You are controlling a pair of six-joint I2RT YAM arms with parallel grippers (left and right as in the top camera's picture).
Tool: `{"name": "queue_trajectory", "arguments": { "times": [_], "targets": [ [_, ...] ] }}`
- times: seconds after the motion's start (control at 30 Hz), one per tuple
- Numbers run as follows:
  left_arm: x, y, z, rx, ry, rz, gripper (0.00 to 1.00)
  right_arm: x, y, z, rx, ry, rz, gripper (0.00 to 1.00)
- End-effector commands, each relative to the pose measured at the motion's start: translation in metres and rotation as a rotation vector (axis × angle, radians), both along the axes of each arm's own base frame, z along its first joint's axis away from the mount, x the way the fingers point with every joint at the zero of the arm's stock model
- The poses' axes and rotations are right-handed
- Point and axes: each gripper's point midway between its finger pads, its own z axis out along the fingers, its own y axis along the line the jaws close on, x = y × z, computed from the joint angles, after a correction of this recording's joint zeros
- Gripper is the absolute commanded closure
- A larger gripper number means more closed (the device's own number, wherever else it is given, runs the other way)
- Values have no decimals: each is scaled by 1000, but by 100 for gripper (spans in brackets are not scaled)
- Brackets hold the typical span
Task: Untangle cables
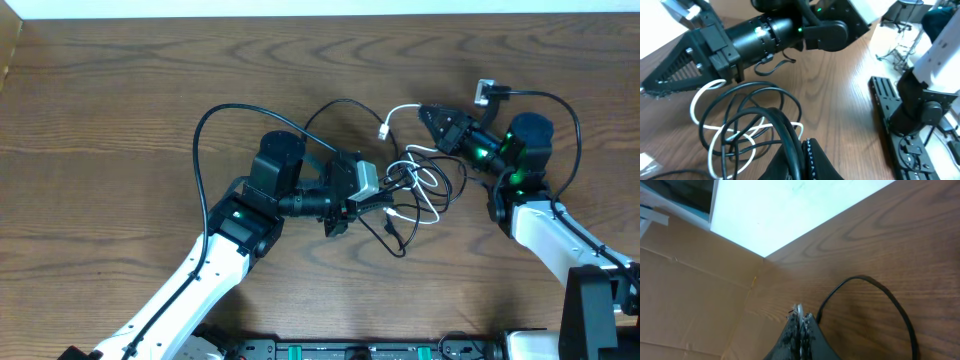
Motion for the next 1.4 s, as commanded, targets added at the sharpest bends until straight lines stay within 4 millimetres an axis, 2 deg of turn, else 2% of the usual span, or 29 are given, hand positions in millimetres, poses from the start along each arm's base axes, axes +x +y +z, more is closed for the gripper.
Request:
{"name": "queue_trajectory", "arguments": {
  "times": [0.0,0.13,0.33,0.43,0.6,0.77,0.9,1.2,1.23,1.37],
  "targets": [
    [15,3,-3,29,13,90,92,3,-5,-1,-31,-19,-18,99],
    [42,16,-19,105,61,292,92,2,-12,-3,-26,-1,-18,99],
    [85,59,-46,240,125,675,92,-3,-25,0,1,-2,23,99],
    [97,76,-50,252,152,794,92,-6,-32,2,16,-3,43,99],
    [109,89,-44,215,173,859,92,-11,-40,5,35,-5,77,99],
    [124,104,-24,104,198,941,92,-16,-45,7,51,-8,108,99],
    [135,114,6,-27,183,992,93,-21,-46,9,35,-45,150,99],
    [131,110,72,-249,88,947,92,-34,-35,14,-54,-197,268,99],
    [129,108,78,-268,77,924,93,-35,-34,14,-61,-206,274,91],
    [119,96,94,-315,56,827,92,-35,-33,14,-76,-224,281,33]
  ]
}}
